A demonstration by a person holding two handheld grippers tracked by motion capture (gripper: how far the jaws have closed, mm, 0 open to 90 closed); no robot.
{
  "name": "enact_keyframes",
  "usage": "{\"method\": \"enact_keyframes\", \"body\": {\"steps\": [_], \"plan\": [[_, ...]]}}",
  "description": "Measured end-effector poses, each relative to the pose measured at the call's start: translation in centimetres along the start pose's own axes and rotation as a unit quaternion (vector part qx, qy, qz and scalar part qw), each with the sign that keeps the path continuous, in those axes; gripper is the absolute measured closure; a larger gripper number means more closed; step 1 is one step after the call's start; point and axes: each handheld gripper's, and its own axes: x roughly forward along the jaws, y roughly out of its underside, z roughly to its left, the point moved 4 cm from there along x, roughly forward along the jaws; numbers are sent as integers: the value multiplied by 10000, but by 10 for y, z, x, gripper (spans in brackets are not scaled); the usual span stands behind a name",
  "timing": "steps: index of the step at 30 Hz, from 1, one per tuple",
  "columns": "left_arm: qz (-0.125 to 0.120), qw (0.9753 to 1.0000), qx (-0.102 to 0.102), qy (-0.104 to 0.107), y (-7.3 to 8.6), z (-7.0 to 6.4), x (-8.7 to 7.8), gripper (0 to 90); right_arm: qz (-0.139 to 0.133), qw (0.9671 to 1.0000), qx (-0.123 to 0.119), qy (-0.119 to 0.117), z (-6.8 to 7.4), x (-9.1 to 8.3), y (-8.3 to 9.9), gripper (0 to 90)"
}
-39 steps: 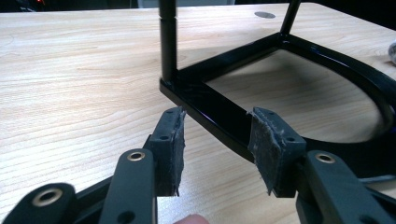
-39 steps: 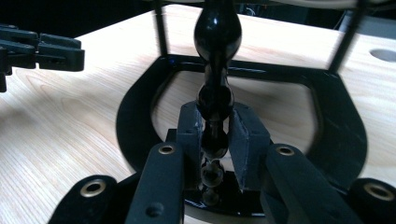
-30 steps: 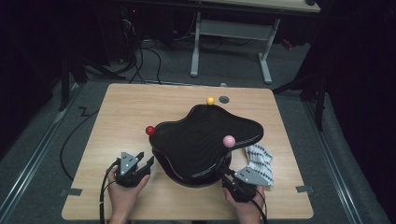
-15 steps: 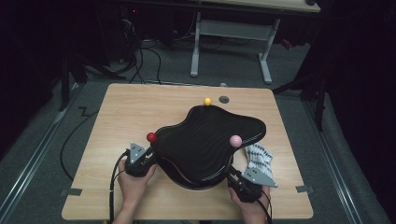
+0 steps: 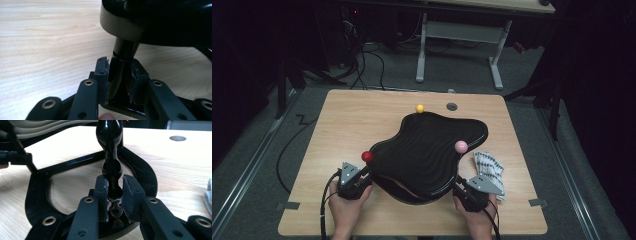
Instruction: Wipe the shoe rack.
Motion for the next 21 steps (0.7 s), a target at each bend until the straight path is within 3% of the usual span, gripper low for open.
{"method": "enact_keyframes", "body": {"steps": [2,6,8,12,15,16,18,21], "plan": [[-2,10000,17,-53,2,-1,-5,723,13,10000,-13,-38,1,1,-1,741],[-50,10000,-37,-76,5,-1,-7,718,-90,9998,-64,-149,-5,-9,-4,554],[-28,9998,-156,-94,6,-1,-9,716,-93,9997,-101,-207,-8,-13,-5,532],[-27,9998,-162,-138,6,-1,-10,716,-165,9994,-217,-202,-36,-37,-10,479],[-17,9999,-129,-111,6,0,-10,717,-74,9998,-62,187,-62,-48,-11,487],[-17,9999,-129,-111,6,0,-10,718,19,9989,20,464,-74,-49,-10,492],[-16,9998,-121,-129,6,-1,-10,718,253,9947,206,973,-93,-46,-3,500],[-31,9998,-153,-110,6,0,-10,717,490,9875,533,1399,-115,-35,10,500]]}}
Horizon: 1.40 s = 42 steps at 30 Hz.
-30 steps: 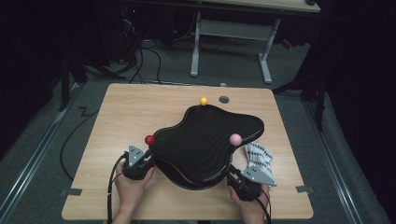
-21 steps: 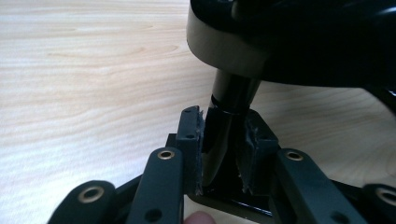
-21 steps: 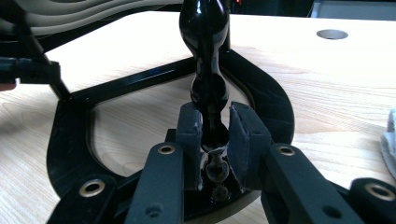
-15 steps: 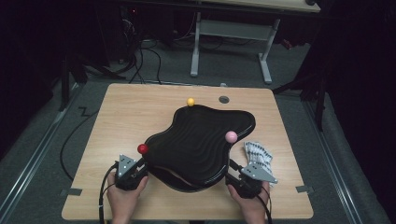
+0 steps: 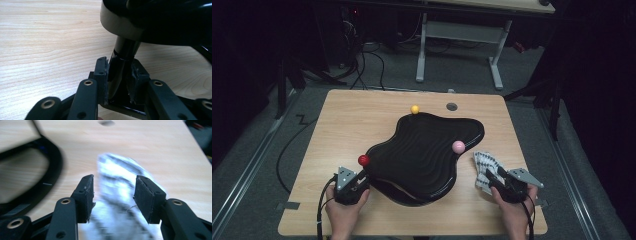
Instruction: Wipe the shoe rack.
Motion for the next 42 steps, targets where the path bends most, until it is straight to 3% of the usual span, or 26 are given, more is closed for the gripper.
{"method": "enact_keyframes", "body": {"steps": [2,4,5,7,11,12,13,14,15,16,18,19,21,25,26,27,31,32,33,34,35,37,42], "plan": [[-10,10000,-30,25,0,0,0,715,189,9995,95,239,-7,10,6,490],[-13,10000,-47,48,1,0,0,713,281,9992,148,256,-10,16,9,479],[-14,10000,-42,73,1,1,-1,712,645,9973,209,273,-11,28,17,460],[-21,9999,-43,95,1,1,-1,712,825,9960,208,290,-10,34,21,463],[-27,9999,-44,103,2,0,-2,712,869,9956,205,277,-5,34,22,614],[-27,9999,-44,103,2,0,-2,713,869,9956,205,277,-5,34,22,614],[-17,9999,-30,97,3,-1,-3,713,921,9953,301,-2,-2,34,22,707],[-17,9999,-30,97,3,-1,-3,713,976,9943,392,-175,2,33,22,737],[-20,9999,-40,97,3,-2,-3,713,976,9943,392,-175,2,33,22,737],[-19,9999,-35,96,3,-3,-3,713,1022,9931,329,-471,15,32,23,767],[-24,10000,-29,85,3,-4,-2,714,1027,9927,246,-577,21,31,24,772],[-27,10000,-32,78,4,-5,-2,714,1016,9918,173,-759,32,30,26,775],[-17,10000,-43,82,4,-7,0,714,857,9880,12,-1281,71,24,30,778],[2,10000,2,53,4,-9,0,717,621,9861,-38,-1539,94,16,26,787],[9,10000,14,51,4,-10,0,718,589,9881,-86,-1419,98,13,24,787],[17,10000,25,54,4,-11,0,719,431,9873,101,-1525,98,7,18,787],[31,10000,62,46,4,-13,0,721,120,9870,165,-1593,99,-6,5,787],[36,10000,59,59,4,-13,0,721,43,9875,126,-1567,99,-9,1,786],[20,9999,103,47,4,-13,0,722,-230,9874,76,-1561,101,-21,-13,786],[20,9999,103,47,4,-13,0,721,-230,9874,76,-1561,101,-21,-13,786],[41,9999,76,58,4,-14,0,721,-477,9866,25,-1558,103,-32,-26,786],[40,9999,75,62,4,-14,0,721,-720,9857,-100,-1521,106,-43,-39,785],[42,9999,78,83,5,-14,0,721,-1084,9820,-432,-1488,114,-64,-61,781]]}}
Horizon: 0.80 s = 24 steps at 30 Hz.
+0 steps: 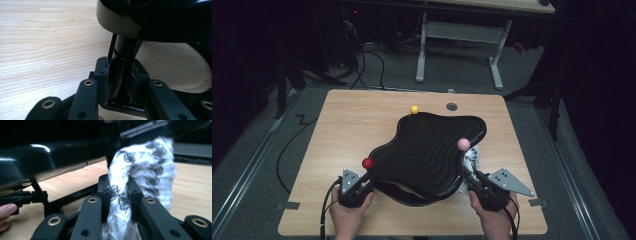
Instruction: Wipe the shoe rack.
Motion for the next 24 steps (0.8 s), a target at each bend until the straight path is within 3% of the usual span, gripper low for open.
{"method": "enact_keyframes", "body": {"steps": [3,5,8,9,11,12,13,15,20,21,24], "plan": [[2,10000,-6,22,0,0,0,721,-9,9999,-116,70,2,4,7,781],[4,10000,19,60,0,-2,1,721,143,9997,-134,153,0,10,21,781],[18,9999,40,104,0,-4,1,721,672,9977,-44,63,3,26,56,780],[26,9999,55,114,0,-5,2,721,672,9977,-44,63,3,26,56,780],[35,9999,64,131,-1,-7,3,722,1038,9945,-93,-53,8,40,80,779],[35,9999,56,135,-1,-7,3,722,1346,9908,6,-124,10,54,98,778],[35,9999,56,135,-1,-7,3,721,1346,9908,6,-124,10,54,98,778],[33,9999,56,154,-1,-7,3,721,1358,9903,234,-192,9,62,104,777],[29,9998,54,172,0,-6,3,720,1114,9928,247,-365,6,61,91,774],[29,9998,54,179,0,-6,3,720,777,9960,167,-420,4,56,78,774],[30,9998,57,182,0,-6,3,721,296,9980,-140,-536,4,47,55,774]]}}
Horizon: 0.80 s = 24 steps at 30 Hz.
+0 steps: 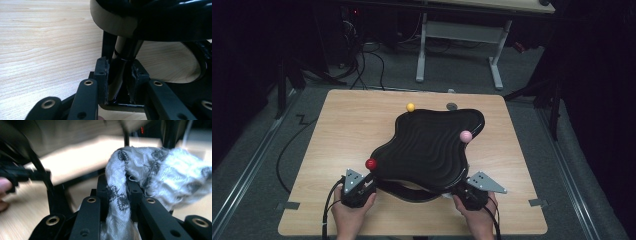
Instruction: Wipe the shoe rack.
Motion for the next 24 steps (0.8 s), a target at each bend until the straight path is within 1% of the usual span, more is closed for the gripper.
{"method": "enact_keyframes", "body": {"steps": [1,2,3,4,5,6,7,8,9,11,12,13,14,15,16,17,18,19,20,21,22,23,24], "plan": [[0,10000,0,0,0,0,0,720,0,10000,0,0,0,0,0,774],[0,10000,0,1,0,0,0,720,-437,9982,-371,-190,3,-8,-18,774],[-2,10000,2,5,0,0,0,720,-541,9963,-587,-304,4,-10,-24,774],[-5,10000,-3,10,0,0,0,720,-537,9953,-716,-366,4,-11,-27,775],[-5,10000,-3,10,0,0,0,720,-537,9953,-716,-366,4,-11,-27,775],[-10,10000,-10,13,0,0,0,720,-207,9955,-673,-641,1,-6,-24,774],[-10,10000,-10,13,0,0,0,719,-207,9955,-673,-641,1,-6,-24,774],[-12,10000,-10,13,0,0,0,719,28,9946,-536,-888,-1,-1,-18,773],[-12,10000,-12,23,0,0,0,719,411,9945,-462,-842,-5,8,2,773],[-15,10000,-15,31,0,1,0,719,617,9948,-370,-720,-9,13,14,771],[-15,10000,-15,31,0,1,0,719,706,9951,-236,-650,-12,14,20,771],[-16,10000,-19,42,0,1,0,719,706,9951,-236,-650,-12,14,20,771],[-20,10000,-26,48,0,1,0,718,1043,9924,23,-656,-17,18,32,770],[-23,10000,-38,42,0,2,0,718,1190,9895,70,-816,-17,19,35,770],[-33,10000,-58,43,0,2,1,717,1272,9868,19,-1003,-14,19,38,770],[-37,10000,-69,45,0,3,1,717,1212,9863,-167,-1106,-9,18,38,770],[-35,10000,-67,46,0,3,1,716,1134,9844,-295,-1313,-3,17,36,769],[-37,10000,-65,44,0,3,1,716,998,9811,-401,-1606,4,15,32,767],[-36,10000,-64,44,0,3,1,717,877,9770,-552,-1865,11,13,28,765],[-36,10000,-64,44,0,3,1,717,877,9770,-552,-1865,11,13,28,765],[-36,10000,-67,46,0,3,1,717,870,9757,-636,-1909,14,13,26,764],[-35,10000,-67,45,0,3,1,716,1013,9764,-717,-1766,14,15,27,762],[-35,10000,-67,46,0,3,1,716,1070,9794,-645,-1589,11,16,29,762]]}}
